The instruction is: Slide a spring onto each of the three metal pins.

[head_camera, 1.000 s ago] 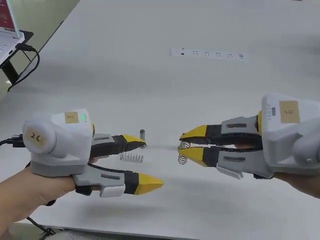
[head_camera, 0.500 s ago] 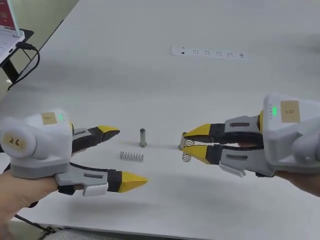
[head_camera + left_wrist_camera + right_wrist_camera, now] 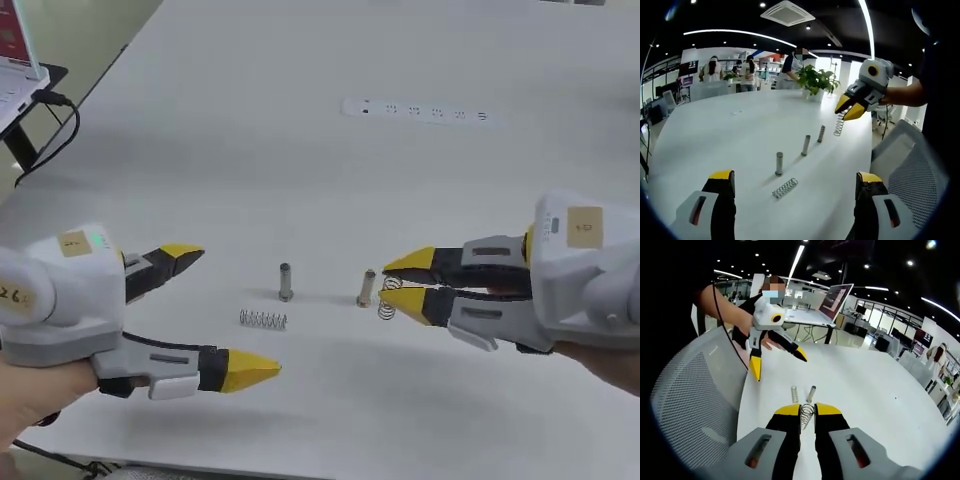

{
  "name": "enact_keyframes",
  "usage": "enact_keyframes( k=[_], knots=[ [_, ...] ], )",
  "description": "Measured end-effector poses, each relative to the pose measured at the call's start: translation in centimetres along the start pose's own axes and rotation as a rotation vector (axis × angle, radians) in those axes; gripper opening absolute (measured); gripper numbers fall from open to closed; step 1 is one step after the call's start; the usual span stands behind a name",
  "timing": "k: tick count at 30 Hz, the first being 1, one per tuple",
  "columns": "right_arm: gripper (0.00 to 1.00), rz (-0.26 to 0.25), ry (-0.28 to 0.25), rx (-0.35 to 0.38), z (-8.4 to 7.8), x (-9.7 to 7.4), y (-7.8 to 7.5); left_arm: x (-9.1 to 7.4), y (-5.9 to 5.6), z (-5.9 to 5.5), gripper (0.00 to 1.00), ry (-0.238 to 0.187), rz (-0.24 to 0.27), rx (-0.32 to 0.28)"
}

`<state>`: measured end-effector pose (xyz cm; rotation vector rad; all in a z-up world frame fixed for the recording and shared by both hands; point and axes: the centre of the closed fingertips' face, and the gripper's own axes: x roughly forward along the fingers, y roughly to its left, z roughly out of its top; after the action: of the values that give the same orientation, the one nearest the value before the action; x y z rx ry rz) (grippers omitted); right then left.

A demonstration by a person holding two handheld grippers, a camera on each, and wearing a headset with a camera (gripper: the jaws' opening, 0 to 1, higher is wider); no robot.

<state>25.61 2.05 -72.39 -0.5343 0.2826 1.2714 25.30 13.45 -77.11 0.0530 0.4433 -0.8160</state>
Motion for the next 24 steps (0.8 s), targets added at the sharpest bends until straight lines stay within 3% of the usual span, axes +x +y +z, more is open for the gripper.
enact_keyframes(
  k=[8, 24],
  knots=[
    [0.07, -0.035, -0.015, 0.029, 0.2, 0.4, -1.4, -0.3, 0.4, -0.2, 0.98, 0.005, 0.014, -0.018],
    [0.07, -0.059, 0.007, 0.042, -0.5, 1.0, -2.8, -1.1, 0.6, -1.0, 0.98, 0.010, 0.031, -0.029]
  ],
)
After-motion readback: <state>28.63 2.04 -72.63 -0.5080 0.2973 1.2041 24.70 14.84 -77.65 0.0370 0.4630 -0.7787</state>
